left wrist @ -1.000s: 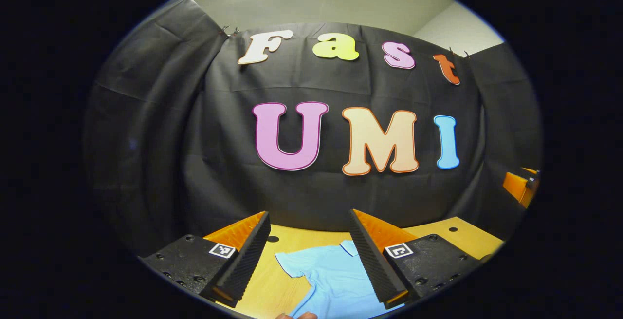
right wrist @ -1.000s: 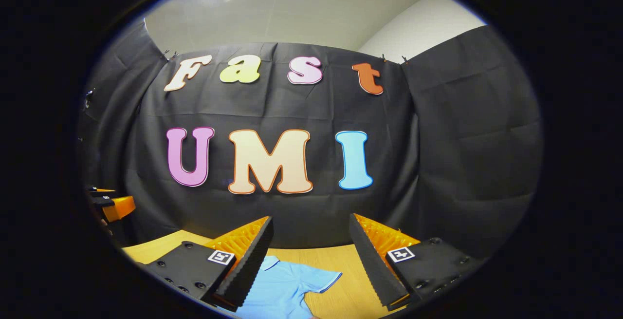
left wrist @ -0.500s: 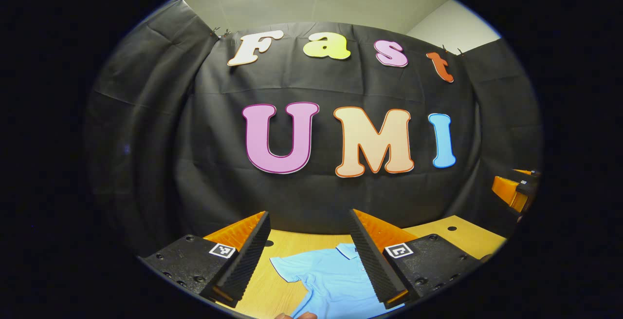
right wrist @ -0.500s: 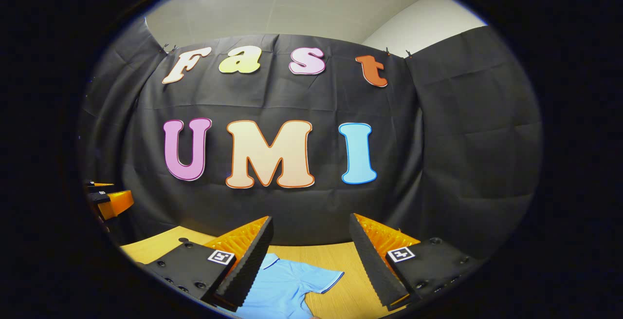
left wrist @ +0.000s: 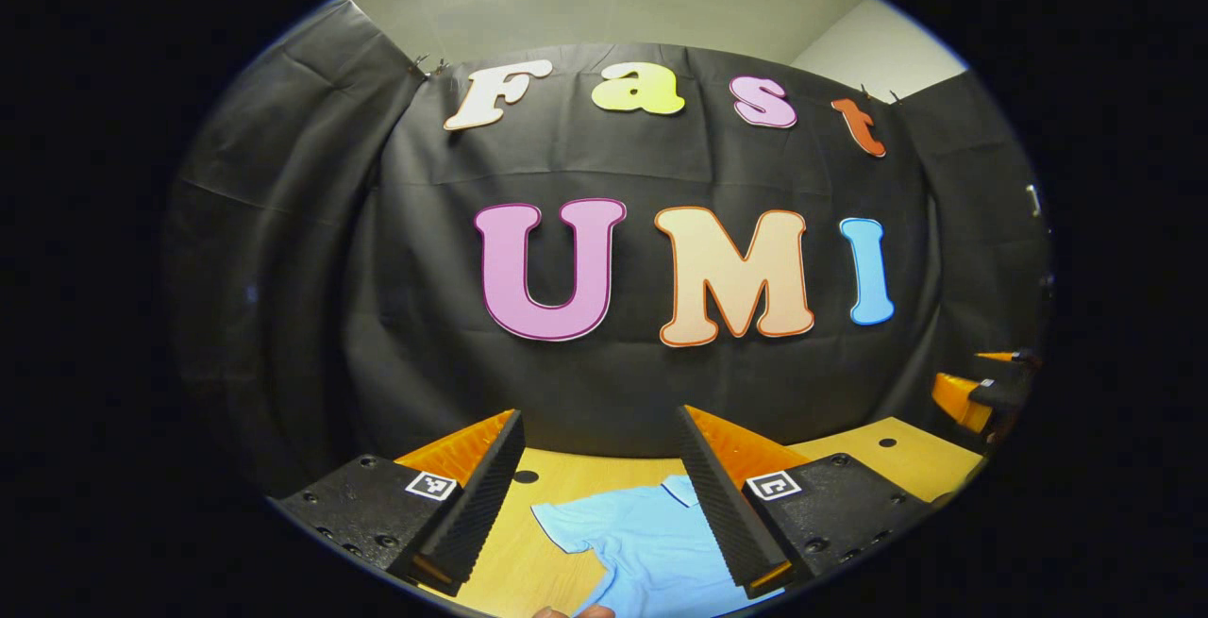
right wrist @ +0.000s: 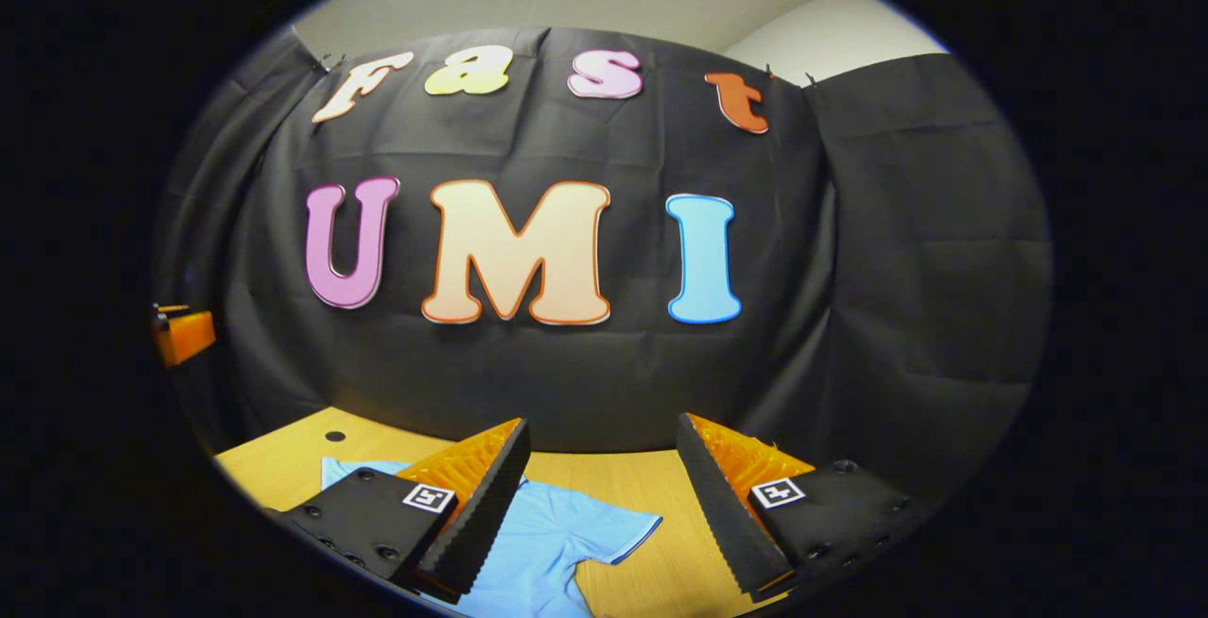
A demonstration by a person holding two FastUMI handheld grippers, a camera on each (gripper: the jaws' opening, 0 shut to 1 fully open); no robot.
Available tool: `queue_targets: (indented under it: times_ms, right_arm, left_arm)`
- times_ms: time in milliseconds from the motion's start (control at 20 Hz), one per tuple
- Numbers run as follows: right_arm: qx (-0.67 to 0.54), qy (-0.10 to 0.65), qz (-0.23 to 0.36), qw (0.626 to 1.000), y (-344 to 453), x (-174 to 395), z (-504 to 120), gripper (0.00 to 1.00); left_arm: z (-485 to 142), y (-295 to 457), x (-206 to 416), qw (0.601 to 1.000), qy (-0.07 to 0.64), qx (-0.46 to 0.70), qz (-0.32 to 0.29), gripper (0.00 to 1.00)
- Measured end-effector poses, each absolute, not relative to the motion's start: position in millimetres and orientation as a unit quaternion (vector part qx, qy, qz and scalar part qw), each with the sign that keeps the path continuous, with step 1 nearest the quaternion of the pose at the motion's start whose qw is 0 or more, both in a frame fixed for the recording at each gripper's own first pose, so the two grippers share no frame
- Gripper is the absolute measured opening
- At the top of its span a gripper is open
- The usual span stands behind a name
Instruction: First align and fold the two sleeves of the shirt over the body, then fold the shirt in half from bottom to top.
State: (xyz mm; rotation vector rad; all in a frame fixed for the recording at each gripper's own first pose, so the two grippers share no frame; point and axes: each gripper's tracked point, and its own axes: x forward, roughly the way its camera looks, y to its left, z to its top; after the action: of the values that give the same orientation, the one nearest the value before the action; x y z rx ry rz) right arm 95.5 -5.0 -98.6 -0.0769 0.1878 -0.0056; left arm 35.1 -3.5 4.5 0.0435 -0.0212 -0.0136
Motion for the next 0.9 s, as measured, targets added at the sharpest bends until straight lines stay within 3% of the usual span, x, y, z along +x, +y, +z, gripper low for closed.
queue_targets:
  times_ms: [600,900]
  right_arm:
    - [-0.066,0.227,-0.041,0.971,-37.4,163.6,-235.8,0.99]
    - [-0.051,0.349,-0.057,0.934,-56.9,168.1,-325.7,0.98]
  left_arm:
    - [-14.5,14.4,54.8,0.999,0.015,0.035,0.015,0.95]
    - [-27.4,23.6,67.4,0.998,0.032,0.044,0.022,0.95]
